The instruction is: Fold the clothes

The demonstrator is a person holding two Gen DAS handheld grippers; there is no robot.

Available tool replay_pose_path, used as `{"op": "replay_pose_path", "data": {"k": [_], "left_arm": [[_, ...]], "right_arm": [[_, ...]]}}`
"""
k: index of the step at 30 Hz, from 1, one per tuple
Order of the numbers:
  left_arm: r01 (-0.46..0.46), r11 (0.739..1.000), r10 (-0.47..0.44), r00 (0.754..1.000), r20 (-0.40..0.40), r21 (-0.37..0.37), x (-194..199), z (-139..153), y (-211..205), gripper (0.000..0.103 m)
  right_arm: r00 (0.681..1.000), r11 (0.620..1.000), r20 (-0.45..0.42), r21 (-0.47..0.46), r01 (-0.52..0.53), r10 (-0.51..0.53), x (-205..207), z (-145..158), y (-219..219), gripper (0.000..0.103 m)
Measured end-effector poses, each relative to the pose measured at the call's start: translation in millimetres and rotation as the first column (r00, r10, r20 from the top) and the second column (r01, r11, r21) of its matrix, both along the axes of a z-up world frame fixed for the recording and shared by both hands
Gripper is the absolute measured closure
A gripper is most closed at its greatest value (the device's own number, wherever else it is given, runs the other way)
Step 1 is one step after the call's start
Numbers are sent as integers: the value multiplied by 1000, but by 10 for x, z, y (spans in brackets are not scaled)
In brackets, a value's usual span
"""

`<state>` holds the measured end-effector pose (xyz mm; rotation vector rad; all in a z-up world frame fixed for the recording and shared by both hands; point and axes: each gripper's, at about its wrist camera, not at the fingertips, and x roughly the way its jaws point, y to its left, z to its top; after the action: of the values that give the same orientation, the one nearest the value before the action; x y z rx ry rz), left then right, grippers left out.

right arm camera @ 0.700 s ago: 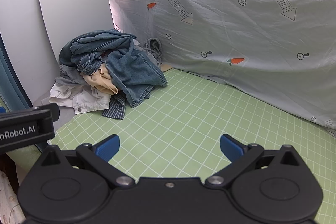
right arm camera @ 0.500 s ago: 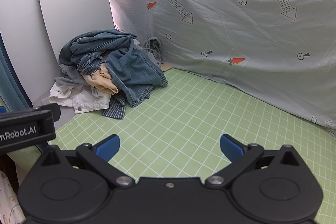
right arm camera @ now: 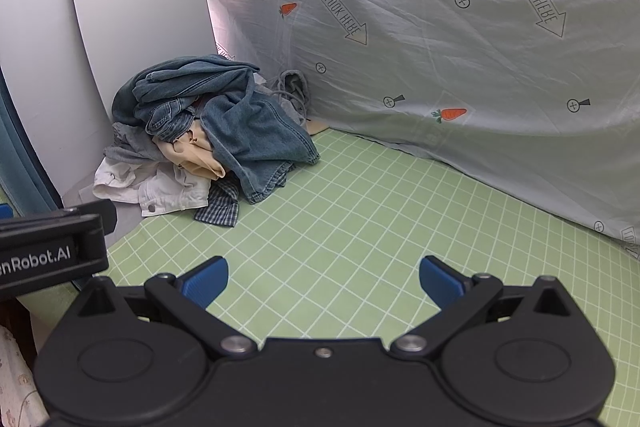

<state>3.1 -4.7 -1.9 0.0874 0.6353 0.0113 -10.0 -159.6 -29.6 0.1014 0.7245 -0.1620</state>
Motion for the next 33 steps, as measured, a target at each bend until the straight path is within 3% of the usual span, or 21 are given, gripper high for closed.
{"op": "replay_pose_path", "data": {"k": [33], "left_arm": [[9,1000,-9,1000,-20,2,29,-27,-23,0]], "right_arm": [[1000,1000,-12,9,18,-18,31,-24,-18,0]]}}
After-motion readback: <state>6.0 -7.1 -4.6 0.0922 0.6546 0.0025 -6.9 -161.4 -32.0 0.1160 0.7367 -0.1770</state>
